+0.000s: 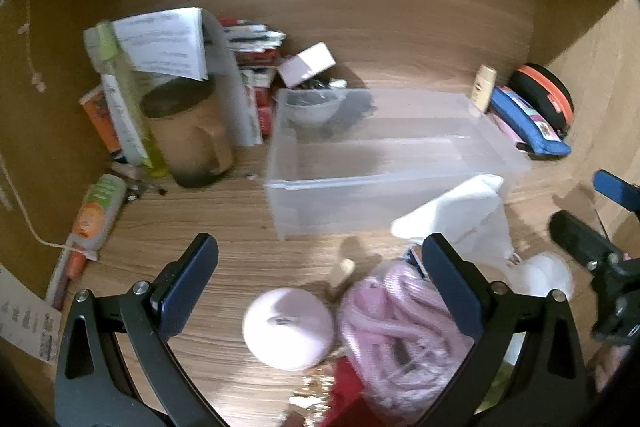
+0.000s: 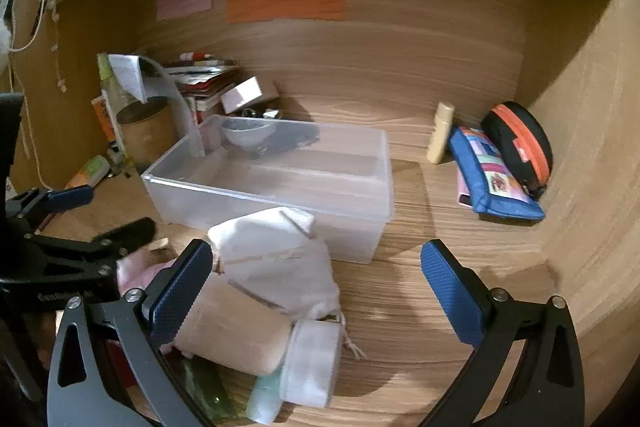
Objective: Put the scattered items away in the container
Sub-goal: 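Grasp the pink round ball with the left gripper while the right grasps the white 'Dewy' jar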
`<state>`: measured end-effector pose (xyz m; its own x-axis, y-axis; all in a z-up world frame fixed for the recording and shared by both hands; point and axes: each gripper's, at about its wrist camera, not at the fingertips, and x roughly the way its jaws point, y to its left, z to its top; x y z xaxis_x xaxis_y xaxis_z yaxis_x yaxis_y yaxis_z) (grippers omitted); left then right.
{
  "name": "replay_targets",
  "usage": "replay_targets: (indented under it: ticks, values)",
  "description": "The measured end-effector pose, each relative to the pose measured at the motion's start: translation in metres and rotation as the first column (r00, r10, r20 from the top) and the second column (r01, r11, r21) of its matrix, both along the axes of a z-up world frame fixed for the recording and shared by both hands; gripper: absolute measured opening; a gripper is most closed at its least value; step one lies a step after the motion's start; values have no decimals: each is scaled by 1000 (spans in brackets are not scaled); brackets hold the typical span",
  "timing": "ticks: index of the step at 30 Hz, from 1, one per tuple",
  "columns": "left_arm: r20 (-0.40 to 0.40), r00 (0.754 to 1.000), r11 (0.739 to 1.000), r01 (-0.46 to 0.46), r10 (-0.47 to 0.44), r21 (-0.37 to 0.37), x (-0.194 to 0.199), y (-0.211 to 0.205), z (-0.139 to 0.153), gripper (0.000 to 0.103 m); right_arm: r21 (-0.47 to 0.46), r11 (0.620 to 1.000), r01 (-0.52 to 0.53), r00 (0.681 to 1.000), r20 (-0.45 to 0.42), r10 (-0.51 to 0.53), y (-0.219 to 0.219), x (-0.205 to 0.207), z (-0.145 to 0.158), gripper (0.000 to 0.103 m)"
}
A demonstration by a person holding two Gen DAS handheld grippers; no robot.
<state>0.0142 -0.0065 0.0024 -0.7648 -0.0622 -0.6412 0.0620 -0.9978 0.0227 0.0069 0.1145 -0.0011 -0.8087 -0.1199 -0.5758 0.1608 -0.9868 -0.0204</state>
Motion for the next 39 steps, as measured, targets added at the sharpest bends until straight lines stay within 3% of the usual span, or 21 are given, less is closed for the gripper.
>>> replay_targets:
  ticks: [4, 9, 11, 22, 25, 32, 39]
  values:
    - [-7, 999, 999, -48, 48, -19, 4, -9, -2, 103, -3, 1000, 27, 1000, -7, -27, 10, 2, 0, 103]
    - [31, 999, 991, 11, -15, 133, 9, -31, -6, 103, -5, 1000, 15, 1000, -10, -15, 17, 11, -1, 103]
    - [36, 999, 988, -6, 1, 151, 13, -39, -7, 103, 5, 1000, 16, 1000, -13, -16, 19, 13, -2, 103]
    - [75, 997, 990, -27, 17, 135, 29, -41, -27, 103, 16, 1000, -7, 997, 71, 6, 30, 18, -21, 103]
    - [109, 993, 989, -53, 39, 137, 25, -44, -37, 94, 33, 999, -8, 995, 97, 5, 27, 18, -30, 103]
    - [189, 982, 974, -64, 22, 215, 13, -54, -61, 89, 31, 999, -27, 986, 164, 22, 19, 15, -50, 103]
    - [207, 978, 976, -62, 18, 210, 6, -47, -71, 89, 10, 1000, -24, 987, 159, 22, 23, 14, -55, 103]
